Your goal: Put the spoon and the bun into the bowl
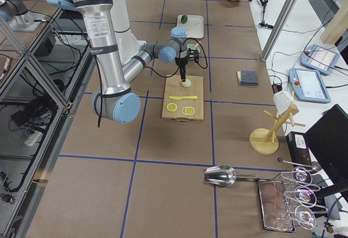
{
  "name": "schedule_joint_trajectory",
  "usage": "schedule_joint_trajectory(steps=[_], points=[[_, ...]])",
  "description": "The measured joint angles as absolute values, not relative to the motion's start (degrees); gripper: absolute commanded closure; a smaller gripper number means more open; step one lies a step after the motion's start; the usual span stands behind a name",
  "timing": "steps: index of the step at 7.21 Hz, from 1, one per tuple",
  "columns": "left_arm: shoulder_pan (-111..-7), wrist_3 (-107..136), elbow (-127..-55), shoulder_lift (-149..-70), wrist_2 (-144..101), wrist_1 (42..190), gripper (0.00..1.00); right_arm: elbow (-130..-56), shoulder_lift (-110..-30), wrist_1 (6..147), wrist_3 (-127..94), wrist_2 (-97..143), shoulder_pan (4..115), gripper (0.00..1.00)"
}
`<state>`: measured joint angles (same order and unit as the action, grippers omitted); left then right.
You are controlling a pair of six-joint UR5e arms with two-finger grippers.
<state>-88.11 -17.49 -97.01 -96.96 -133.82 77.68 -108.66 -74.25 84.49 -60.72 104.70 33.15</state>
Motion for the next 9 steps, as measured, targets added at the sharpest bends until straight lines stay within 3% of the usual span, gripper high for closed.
schedule_joint_trajectory(steps=[2,4,5,9], points=[[-88.15,-17.65,-98.07,-96.71,-134.03,77.56,0.0,-106.13,-74.09,82.19,-60.53,104.26,32.72,0.22],[-88.15,-17.66,-98.59,-96.62,-134.01,77.53,0.0,-105.14,-73.78,81.71,-60.38,103.4,32.71,0.81],[-88.15,-17.67,-98.77,-96.6,-133.98,77.52,0.0,-104.98,-73.56,81.7,-60.35,103.18,32.78,1.0],[-88.16,-17.67,-98.88,-96.59,-133.95,77.52,0.0,-105.86,-70.45,83.59,-60.59,103.44,35.2,1.0]])
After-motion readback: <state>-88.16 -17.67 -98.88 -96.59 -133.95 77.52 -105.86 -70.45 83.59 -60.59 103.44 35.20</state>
